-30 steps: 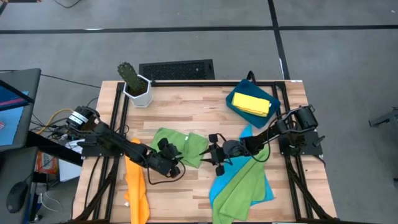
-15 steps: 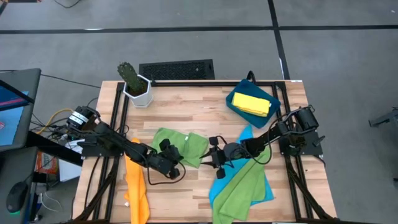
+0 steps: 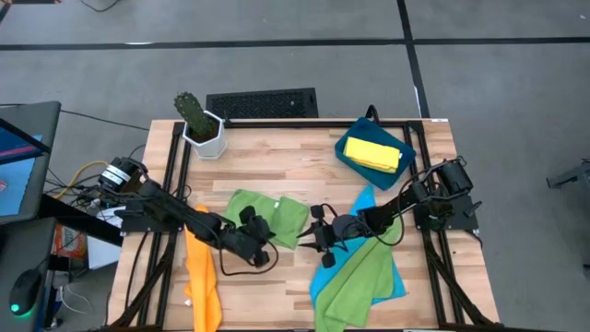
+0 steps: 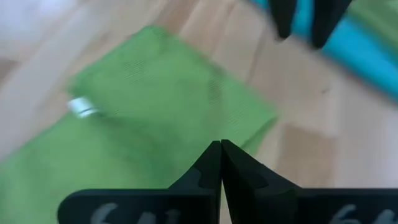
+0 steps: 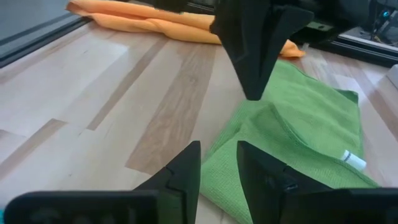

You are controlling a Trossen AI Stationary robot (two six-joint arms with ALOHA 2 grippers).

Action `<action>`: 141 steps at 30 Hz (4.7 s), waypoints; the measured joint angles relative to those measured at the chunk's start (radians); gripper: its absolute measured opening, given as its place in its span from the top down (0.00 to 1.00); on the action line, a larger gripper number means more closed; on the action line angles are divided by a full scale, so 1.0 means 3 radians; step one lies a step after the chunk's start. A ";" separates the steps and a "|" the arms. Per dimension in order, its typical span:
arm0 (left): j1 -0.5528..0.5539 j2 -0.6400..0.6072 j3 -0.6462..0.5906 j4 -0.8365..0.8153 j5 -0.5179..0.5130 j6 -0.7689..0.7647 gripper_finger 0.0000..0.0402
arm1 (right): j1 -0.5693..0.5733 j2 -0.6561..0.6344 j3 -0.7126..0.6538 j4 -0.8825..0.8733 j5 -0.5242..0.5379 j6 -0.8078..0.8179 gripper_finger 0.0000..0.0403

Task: Fold microfiber towels
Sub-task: Fold the left green microfiber cloth

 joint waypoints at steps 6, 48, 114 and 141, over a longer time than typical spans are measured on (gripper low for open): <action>-0.0019 0.0000 0.0145 -0.0493 -0.0206 0.0151 0.91 | 0.0014 0.0000 0.0000 -0.0048 0.0022 0.0001 0.68; 0.0165 0.0209 0.0255 -0.0115 0.0164 0.0227 0.99 | 0.0082 0.0001 0.0000 -0.0166 0.0018 0.0174 0.69; -0.0012 0.0389 0.0432 -0.0901 0.0134 -0.0477 1.00 | 0.0071 0.0821 0.0322 0.0166 0.0381 0.0320 0.69; -0.0375 0.0402 0.1203 -0.1635 -0.1156 -0.0539 0.61 | 0.0071 0.0816 0.0323 0.0109 0.0376 0.0326 0.69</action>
